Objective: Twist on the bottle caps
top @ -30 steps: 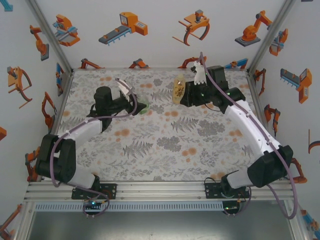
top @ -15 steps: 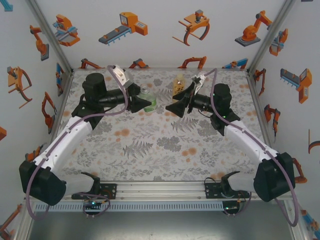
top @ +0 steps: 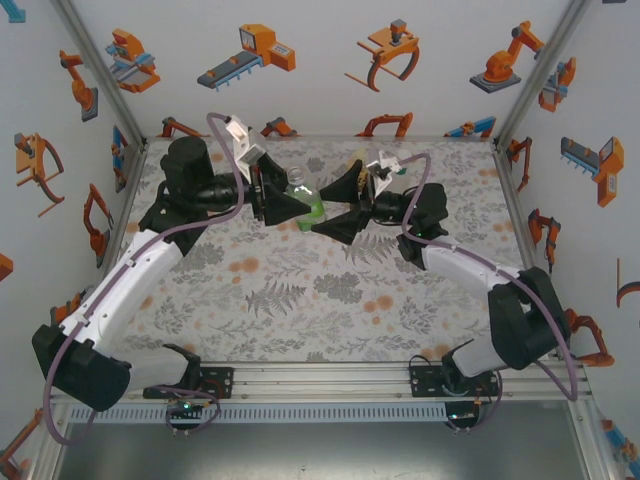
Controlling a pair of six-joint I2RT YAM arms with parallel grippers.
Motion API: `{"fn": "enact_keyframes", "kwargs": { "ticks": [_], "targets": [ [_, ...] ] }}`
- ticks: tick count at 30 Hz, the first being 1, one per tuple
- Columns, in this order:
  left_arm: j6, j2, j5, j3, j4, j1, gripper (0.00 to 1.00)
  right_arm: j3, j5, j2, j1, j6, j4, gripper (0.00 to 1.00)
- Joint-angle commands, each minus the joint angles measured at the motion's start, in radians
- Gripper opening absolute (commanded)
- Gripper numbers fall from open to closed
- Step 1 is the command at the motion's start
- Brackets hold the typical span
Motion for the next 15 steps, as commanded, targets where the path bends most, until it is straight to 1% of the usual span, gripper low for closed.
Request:
{"fn": "enact_keyframes", "kwargs": {
  "ticks": [1, 4, 6, 9, 11, 15],
  "targets": [
    [-0.060, -0.025, 0.021, 0.045, 0.034, -0.007, 0.43, -0.002, -0.053, 0.034, 0.022, 0.086, 0.202, 0.74],
    [-0.073, -0.027, 0.017, 0.049, 0.046, -0.013, 0.42, -0.004, -0.047, 0.053, 0.031, 0.087, 0.202, 0.70],
    [-0.078, -0.033, 0.011, 0.047, 0.057, -0.016, 0.42, -0.005, -0.040, 0.061, 0.034, 0.087, 0.202, 0.65],
    [-0.083, -0.035, 0.009, 0.047, 0.071, -0.017, 0.43, -0.001, -0.038, 0.066, 0.038, 0.086, 0.202, 0.60],
    [-0.087, -0.036, 0.006, 0.047, 0.077, -0.018, 0.44, 0.000, -0.029, 0.066, 0.038, 0.088, 0.202, 0.55],
    [-0.115, -0.033, -0.003, 0.034, 0.126, -0.020, 0.57, 0.004, -0.018, 0.061, 0.039, 0.094, 0.202, 0.39]
  ]
}}
